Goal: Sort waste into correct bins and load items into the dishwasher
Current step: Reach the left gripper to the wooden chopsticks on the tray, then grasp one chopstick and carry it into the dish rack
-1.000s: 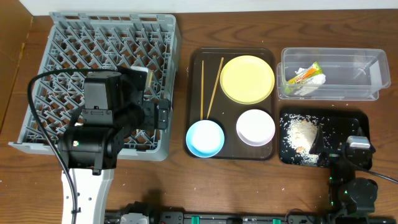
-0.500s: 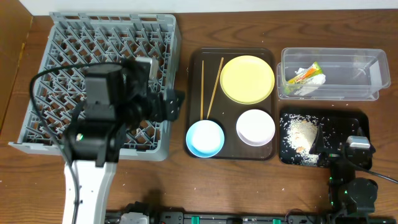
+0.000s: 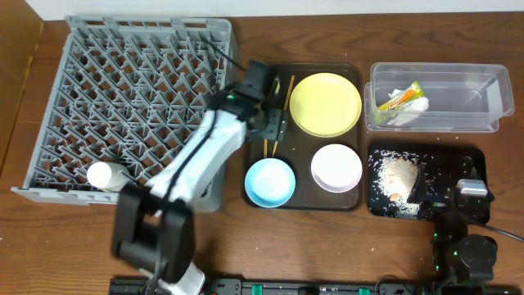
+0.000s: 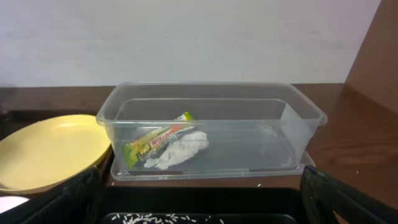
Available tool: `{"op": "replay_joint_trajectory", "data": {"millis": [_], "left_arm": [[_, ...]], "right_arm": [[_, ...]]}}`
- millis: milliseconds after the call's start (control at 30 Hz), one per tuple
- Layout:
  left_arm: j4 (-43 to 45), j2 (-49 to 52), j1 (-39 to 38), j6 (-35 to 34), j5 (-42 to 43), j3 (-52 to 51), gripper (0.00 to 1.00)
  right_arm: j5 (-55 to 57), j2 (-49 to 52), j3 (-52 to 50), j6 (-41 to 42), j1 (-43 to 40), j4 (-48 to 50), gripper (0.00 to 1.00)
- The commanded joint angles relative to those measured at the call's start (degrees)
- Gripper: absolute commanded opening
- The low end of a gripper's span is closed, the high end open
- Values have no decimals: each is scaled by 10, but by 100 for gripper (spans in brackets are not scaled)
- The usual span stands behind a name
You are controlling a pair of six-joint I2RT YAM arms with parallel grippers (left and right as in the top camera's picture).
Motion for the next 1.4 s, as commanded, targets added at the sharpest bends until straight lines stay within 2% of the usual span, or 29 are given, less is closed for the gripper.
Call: {"op": "replay_joint_trajectory", "data": {"millis": [0,133,367,500,600,700,833,1000,1200,1367], "left_arm": [[54,48,2,-3,-60,15,77],[128,98,2,1,-68,15,66],[186,150,12,-11,-83,15,55],[186,164,18,-24,-79,15,47],[183,176,18,-41,-73,15,44],[183,186,17,-42,-41,15,37],[169,191,17,-42,-26,14,27],[143,186,17,-40,-27,16,8],[96,132,22,-39,-27,51,8],[58,44,35,-19,-28,72,8]], "right_arm": [[2,-4,-3,-4,-6,1,99],[2,-4,-3,-4,-6,1,99],[2,-4,-3,-4,-5,1,99],[2,-4,-3,-4,-6,1,99],[2,-4,-3,-4,-6,1,99],[2,-4,-3,-4,-6,1,99],[2,-4,-3,-4,-6,1,99],[2,-4,-3,-4,-6,1,99],[2,-4,-3,-4,-6,1,99],[2,-4,-3,-4,-6,1,99]]}}
